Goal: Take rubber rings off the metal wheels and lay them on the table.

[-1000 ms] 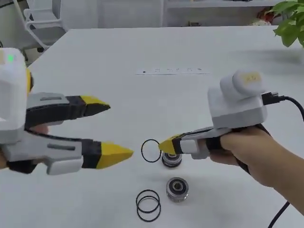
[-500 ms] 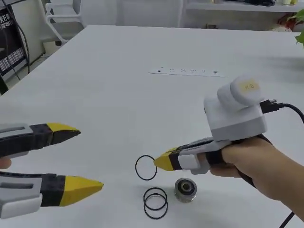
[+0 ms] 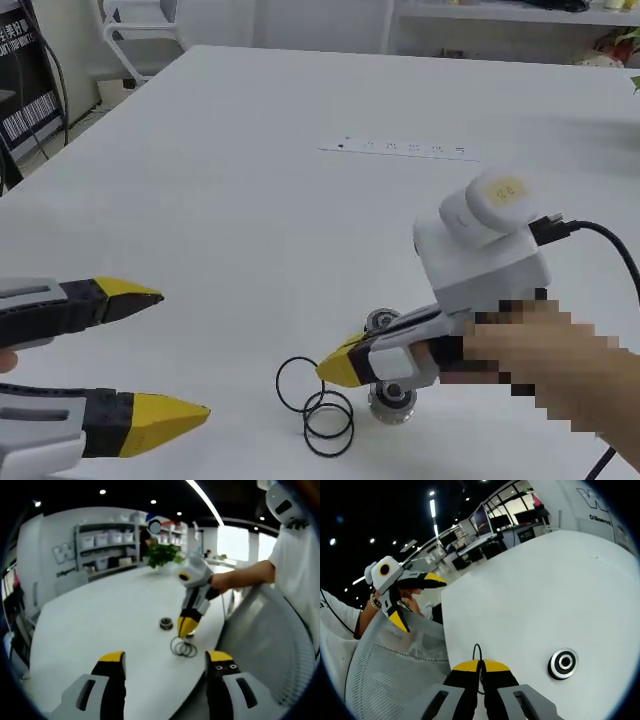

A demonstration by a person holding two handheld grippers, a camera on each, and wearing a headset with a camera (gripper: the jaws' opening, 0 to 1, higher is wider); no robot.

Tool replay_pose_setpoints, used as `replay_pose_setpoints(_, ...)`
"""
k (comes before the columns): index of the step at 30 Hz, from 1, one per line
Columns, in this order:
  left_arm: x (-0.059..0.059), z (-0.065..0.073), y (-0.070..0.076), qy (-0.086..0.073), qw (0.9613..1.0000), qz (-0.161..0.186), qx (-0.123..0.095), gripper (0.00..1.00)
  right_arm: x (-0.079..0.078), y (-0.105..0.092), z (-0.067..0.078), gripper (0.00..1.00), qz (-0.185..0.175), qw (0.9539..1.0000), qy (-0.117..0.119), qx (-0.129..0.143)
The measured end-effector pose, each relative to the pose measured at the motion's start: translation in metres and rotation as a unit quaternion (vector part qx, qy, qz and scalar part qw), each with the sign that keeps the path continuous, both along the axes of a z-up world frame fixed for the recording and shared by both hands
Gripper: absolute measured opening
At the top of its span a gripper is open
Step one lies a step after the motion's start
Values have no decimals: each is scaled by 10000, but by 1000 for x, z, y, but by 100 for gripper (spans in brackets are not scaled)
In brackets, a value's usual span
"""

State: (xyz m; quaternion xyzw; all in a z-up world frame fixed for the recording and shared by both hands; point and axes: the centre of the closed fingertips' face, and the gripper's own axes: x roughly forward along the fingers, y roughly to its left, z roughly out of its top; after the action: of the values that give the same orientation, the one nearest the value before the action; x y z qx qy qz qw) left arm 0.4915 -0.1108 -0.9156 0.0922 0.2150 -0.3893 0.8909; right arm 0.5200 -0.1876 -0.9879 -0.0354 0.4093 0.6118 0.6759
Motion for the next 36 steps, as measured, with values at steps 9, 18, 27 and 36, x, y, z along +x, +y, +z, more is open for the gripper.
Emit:
replay_pose_setpoints(9, -4, -7, -3, 65, 9997, -118, 182, 67, -6, -4, -17, 0, 143, 9994, 36, -327)
replay_pose_setpoints(18, -6, -9, -3, 114, 9996, -145, 220, 64, -4, -9, -29, 0, 144, 9981, -80, -598)
replay_pose_setpoints(27, -5, -11, -2, 116, 9994, -122, 308, 62, -1, -13, -34, 0, 180, 9966, -257, -758)
replay_pose_setpoints(36, -6, -13, -2, 163, 9993, -121, 323, 62, 3, -14, -33, 3, 188, 9957, -429, -802)
